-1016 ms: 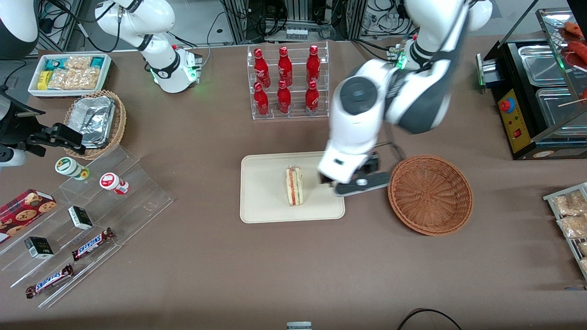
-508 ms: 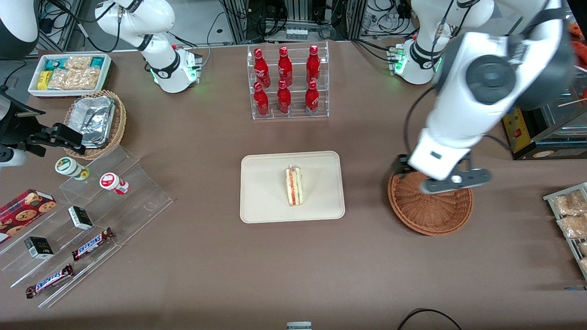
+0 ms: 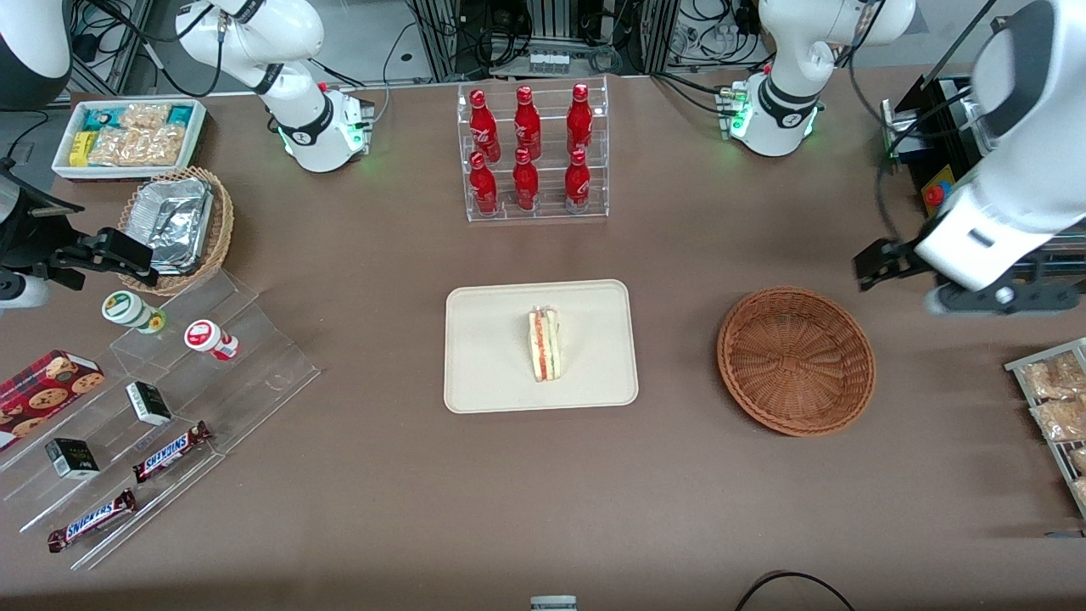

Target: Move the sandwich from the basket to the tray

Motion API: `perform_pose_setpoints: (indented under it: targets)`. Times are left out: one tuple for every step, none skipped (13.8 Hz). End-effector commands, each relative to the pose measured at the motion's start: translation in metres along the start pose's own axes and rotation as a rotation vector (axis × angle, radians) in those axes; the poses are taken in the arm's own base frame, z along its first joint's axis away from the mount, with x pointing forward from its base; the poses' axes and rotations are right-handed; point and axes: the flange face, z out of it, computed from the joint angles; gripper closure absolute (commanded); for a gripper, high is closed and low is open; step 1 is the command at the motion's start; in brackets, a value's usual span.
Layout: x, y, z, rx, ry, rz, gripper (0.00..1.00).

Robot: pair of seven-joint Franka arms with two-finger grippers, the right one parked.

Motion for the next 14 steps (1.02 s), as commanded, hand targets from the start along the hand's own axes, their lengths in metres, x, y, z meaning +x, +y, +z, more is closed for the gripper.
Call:
perform_pose_setpoints:
  targets:
    - [-0.027,-0.008,-0.007,-0.022,0.000,0.045,0.00]
    - [-0.030,-0.010,-0.008,-0.026,0.005,0.042,0.00]
    - [-0.030,-0.008,-0.010,-0.036,0.005,0.043,0.00]
    - [-0.030,-0.007,-0.010,-0.037,0.007,0.043,0.00]
    - [-0.029,-0.007,-0.013,-0.039,0.016,0.041,0.00]
    - [-0.024,-0.006,-0.015,-0.040,0.025,0.036,0.00]
    - [-0.018,-0.003,-0.015,-0.050,0.022,0.034,0.00]
    - [-0.014,-0.011,-0.017,-0.060,0.028,0.017,0.00]
    - [-0.012,-0.005,-0.018,-0.071,0.033,0.031,0.00]
    - [-0.011,-0.016,-0.022,-0.094,0.045,0.010,0.00]
    - [-0.009,-0.013,-0.026,-0.100,0.052,0.015,0.00]
    - [-0.006,-0.011,-0.027,-0.093,0.058,0.010,0.00]
    - [-0.004,-0.013,-0.028,-0.083,0.063,0.006,0.00]
    - [-0.001,-0.003,-0.028,-0.057,0.057,0.025,0.00]
